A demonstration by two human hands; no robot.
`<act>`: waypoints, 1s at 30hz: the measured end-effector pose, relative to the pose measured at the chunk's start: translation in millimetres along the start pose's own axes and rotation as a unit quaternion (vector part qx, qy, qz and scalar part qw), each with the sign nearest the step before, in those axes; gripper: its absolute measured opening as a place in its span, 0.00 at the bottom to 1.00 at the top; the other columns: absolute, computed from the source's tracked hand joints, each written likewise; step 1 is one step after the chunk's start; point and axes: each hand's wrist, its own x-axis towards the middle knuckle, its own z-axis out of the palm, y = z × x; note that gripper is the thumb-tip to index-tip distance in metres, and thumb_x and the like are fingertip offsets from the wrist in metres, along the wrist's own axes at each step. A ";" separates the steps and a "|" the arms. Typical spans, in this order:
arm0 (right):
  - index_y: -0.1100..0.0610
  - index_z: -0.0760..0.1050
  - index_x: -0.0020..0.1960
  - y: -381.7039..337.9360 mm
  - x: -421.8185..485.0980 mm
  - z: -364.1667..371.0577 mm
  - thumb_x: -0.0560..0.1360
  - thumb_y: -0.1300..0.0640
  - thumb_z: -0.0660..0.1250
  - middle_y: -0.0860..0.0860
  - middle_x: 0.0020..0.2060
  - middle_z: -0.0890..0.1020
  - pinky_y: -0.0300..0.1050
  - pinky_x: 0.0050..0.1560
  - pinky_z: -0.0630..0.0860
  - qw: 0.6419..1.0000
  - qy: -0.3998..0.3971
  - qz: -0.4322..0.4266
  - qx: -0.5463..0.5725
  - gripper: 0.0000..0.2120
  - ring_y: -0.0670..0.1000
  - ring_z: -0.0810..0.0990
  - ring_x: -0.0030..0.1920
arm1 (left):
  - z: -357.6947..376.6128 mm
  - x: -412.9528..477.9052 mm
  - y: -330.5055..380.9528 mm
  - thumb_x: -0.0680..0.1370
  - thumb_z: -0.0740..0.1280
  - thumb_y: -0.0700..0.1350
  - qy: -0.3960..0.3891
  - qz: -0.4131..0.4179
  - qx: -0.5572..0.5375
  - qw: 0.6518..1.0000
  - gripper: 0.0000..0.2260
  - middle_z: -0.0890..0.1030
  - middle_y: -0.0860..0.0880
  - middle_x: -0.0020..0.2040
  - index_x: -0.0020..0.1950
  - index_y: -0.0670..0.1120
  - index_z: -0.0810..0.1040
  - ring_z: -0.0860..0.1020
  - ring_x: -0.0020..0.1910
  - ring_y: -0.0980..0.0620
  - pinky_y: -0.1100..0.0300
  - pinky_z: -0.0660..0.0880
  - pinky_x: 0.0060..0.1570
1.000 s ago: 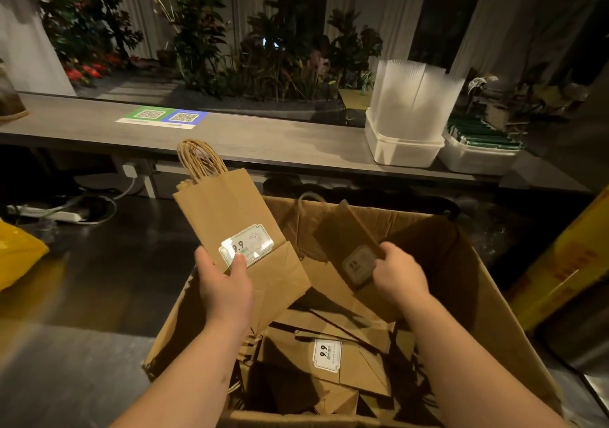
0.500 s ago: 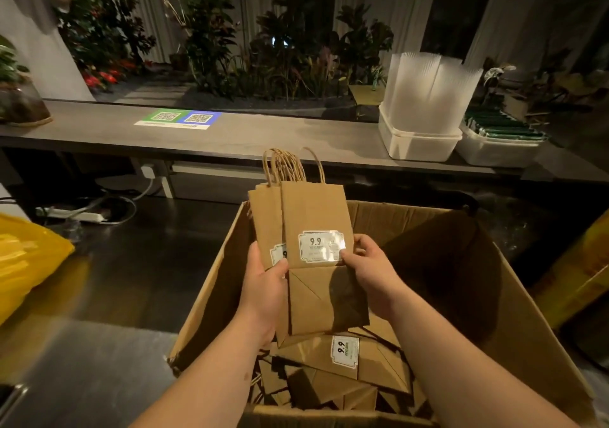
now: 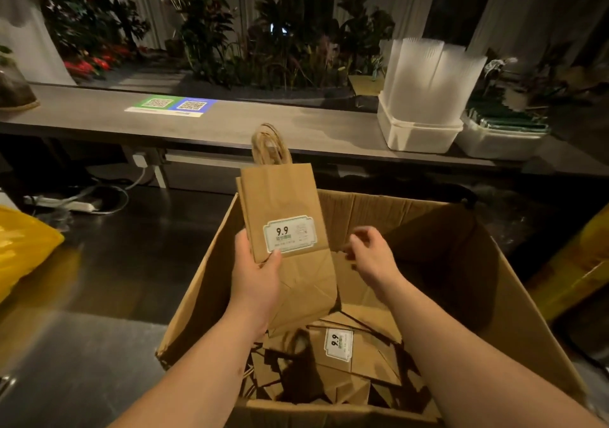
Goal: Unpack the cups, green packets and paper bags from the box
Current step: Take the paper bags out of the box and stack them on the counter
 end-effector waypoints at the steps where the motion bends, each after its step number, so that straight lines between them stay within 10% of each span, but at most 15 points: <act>1: 0.50 0.68 0.73 11.1 3.1 -6.5 0.82 0.52 0.67 0.53 0.63 0.79 0.48 0.58 0.80 0.991 -0.004 -0.006 -0.135 0.21 0.50 0.80 0.58 | -0.6 -0.4 0.9 0.84 0.64 0.41 0.019 0.014 0.004 1.000 0.20 0.77 0.59 0.61 0.69 0.61 0.66 0.77 0.57 0.60 0.62 0.76 0.47; 6: 0.50 0.49 0.83 62.8 -4.0 -16.8 0.71 0.46 0.79 0.54 0.82 0.56 0.59 0.77 0.64 0.839 -0.205 0.073 -0.499 0.53 0.60 0.55 0.81 | -4.5 2.6 0.1 0.84 0.64 0.41 0.098 0.031 0.008 0.995 0.21 0.75 0.56 0.64 0.74 0.57 0.63 0.75 0.57 0.57 0.60 0.73 0.47; 10: 0.50 0.55 0.82 55.5 -5.4 -14.9 0.70 0.58 0.79 0.55 0.75 0.68 0.54 0.70 0.74 0.795 -0.224 0.042 -0.562 0.48 0.60 0.69 0.74 | -3.4 2.7 -1.4 0.84 0.63 0.41 0.112 0.032 0.018 0.993 0.22 0.74 0.54 0.67 0.75 0.56 0.62 0.75 0.55 0.59 0.65 0.73 0.43; 15: 0.47 0.72 0.73 44.6 4.3 -23.6 0.76 0.66 0.69 0.51 0.61 0.78 0.49 0.59 0.81 0.858 -0.251 0.106 -0.436 0.29 0.52 0.80 0.59 | -4.5 4.3 -0.6 0.84 0.64 0.41 0.117 0.032 0.024 0.992 0.20 0.75 0.52 0.67 0.73 0.55 0.64 0.76 0.53 0.58 0.65 0.74 0.42; 21: 0.47 0.73 0.72 19.0 0.9 -49.5 0.81 0.55 0.65 0.49 0.57 0.82 0.46 0.54 0.81 0.916 -0.002 0.000 -0.402 0.19 0.50 0.82 0.54 | -5.3 4.4 -1.7 0.84 0.64 0.40 0.106 0.024 0.014 0.994 0.22 0.76 0.53 0.65 0.75 0.55 0.63 0.76 0.57 0.57 0.64 0.75 0.44; 30: 0.49 0.77 0.62 -28.9 -31.9 -74.4 0.83 0.58 0.64 0.52 0.52 0.85 0.55 0.54 0.83 0.993 -0.027 -0.078 0.080 0.10 0.54 0.85 0.53 | -4.9 5.2 -3.0 0.84 0.64 0.39 0.071 -0.003 0.010 0.997 0.21 0.74 0.61 0.58 0.72 0.58 0.65 0.74 0.56 0.59 0.61 0.74 0.51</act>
